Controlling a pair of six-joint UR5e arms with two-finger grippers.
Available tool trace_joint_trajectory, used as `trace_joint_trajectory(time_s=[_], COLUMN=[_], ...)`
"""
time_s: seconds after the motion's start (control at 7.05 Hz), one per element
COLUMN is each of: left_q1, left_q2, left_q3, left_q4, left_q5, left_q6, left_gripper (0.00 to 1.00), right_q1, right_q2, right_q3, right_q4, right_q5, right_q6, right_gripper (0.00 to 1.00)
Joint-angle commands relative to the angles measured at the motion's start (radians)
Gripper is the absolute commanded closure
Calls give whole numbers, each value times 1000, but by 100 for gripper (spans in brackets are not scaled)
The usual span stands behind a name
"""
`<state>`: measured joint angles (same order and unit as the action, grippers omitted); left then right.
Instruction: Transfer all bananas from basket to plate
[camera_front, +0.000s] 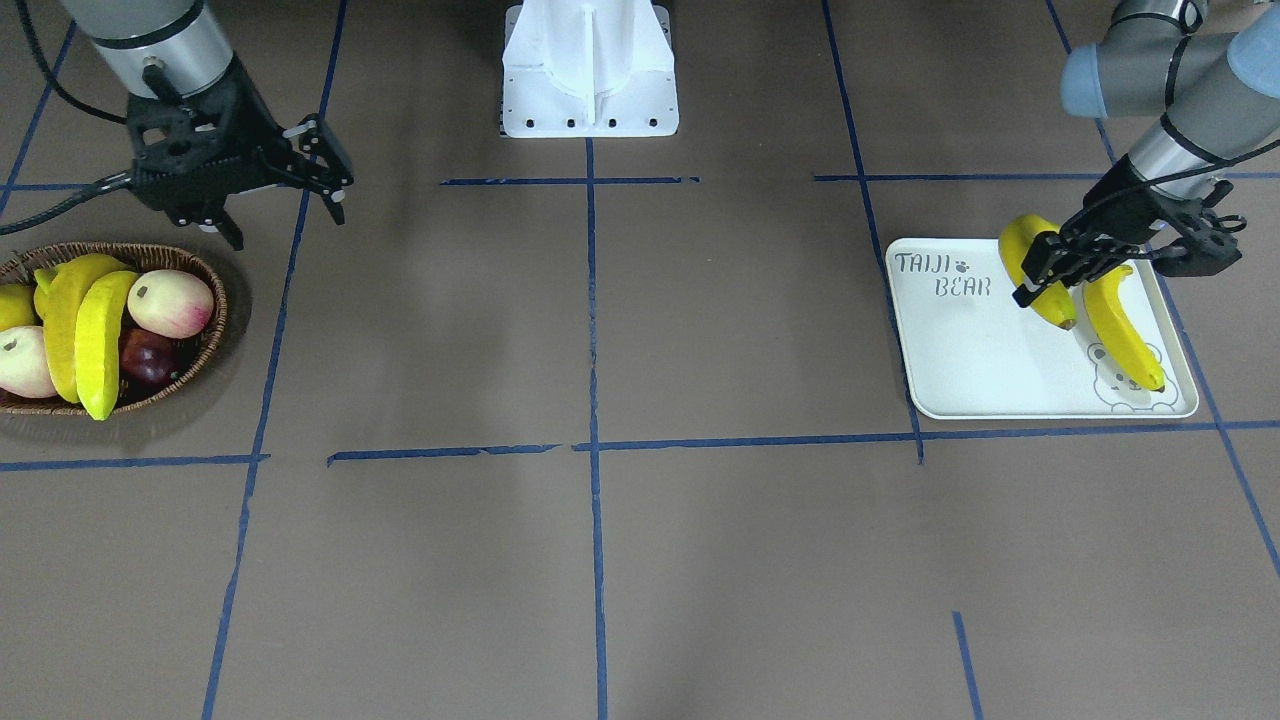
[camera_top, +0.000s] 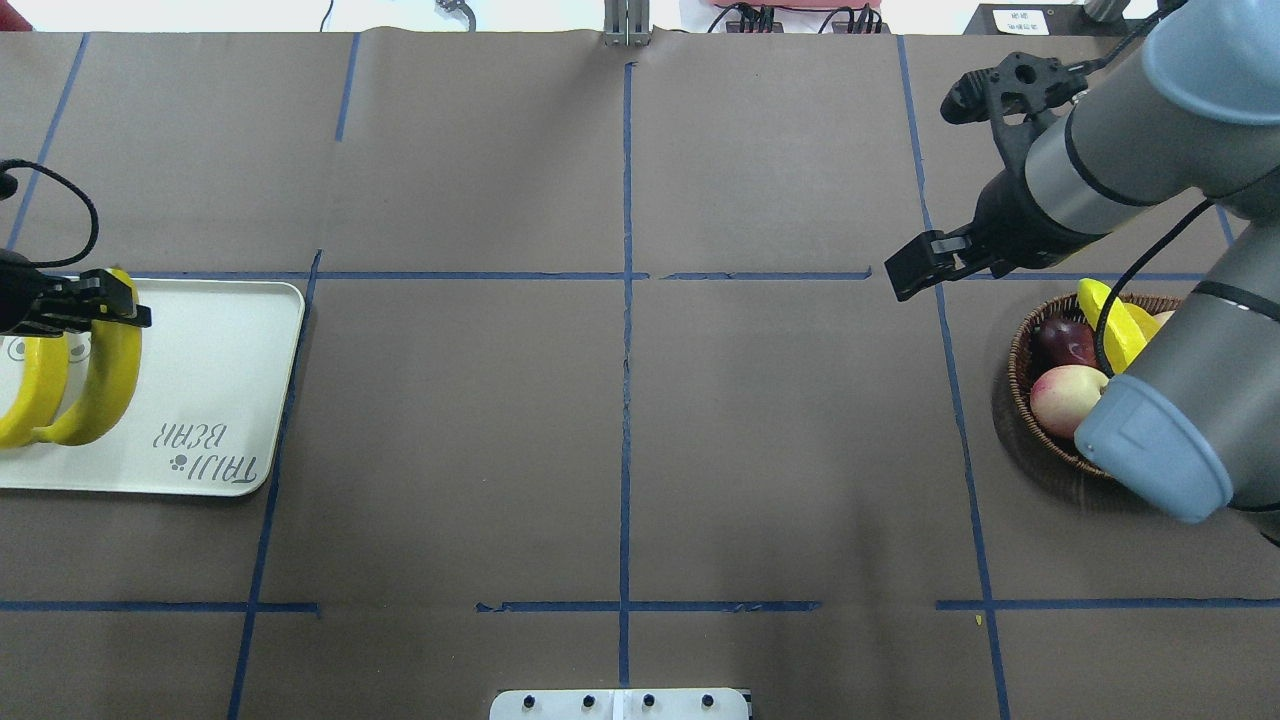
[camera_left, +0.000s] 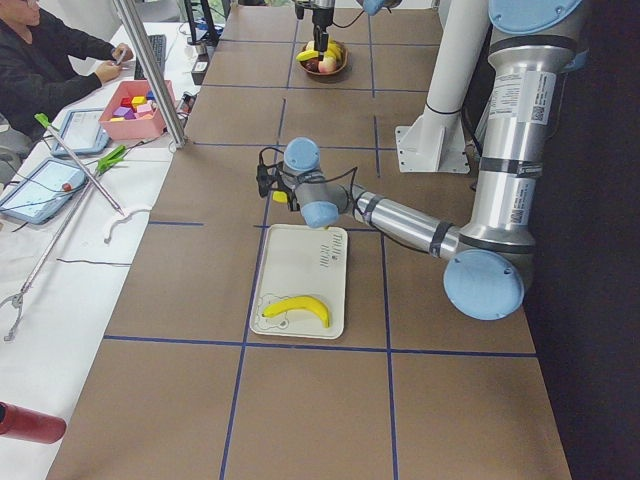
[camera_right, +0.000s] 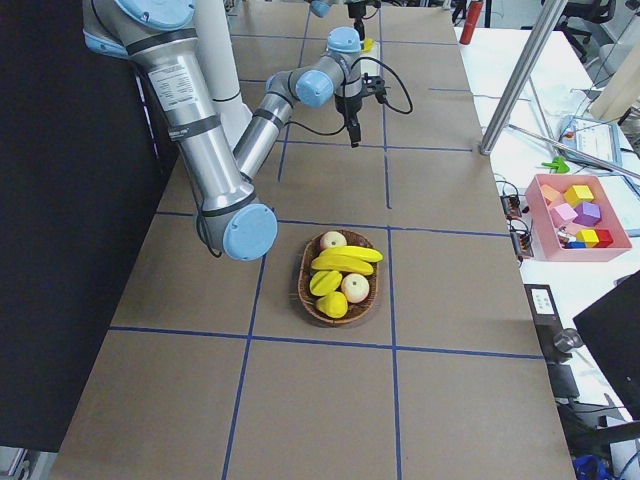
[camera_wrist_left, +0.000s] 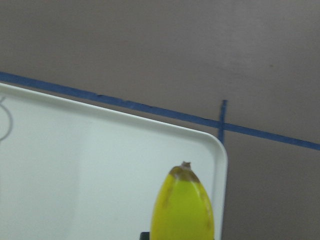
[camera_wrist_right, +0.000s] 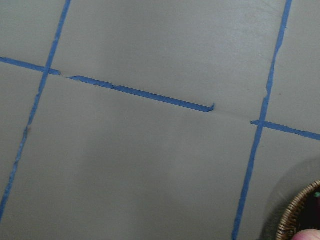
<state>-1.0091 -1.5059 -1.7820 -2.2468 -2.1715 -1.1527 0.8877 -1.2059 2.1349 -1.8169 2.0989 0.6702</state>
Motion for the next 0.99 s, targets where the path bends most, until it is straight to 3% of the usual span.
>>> trace_joint_trajectory(time_s=[0.0,0.71,0.85], left_q1=[7,21,20], left_q2=[-43,-88,-89], left_q3=[-2,117,131], left_q4=[239,265,260], left_q5=[61,131,137], left_q6=[17,132,145], left_gripper=[100,100,40], right_q1=[97,129,134], right_q2=[-41,-44,-46], right_q3=[-29,-33,-33], right_q4=[-2,-2,-4], right_q5=[104,122,124], right_q6=[-66,-64,-64], right_gripper=[0,0,0])
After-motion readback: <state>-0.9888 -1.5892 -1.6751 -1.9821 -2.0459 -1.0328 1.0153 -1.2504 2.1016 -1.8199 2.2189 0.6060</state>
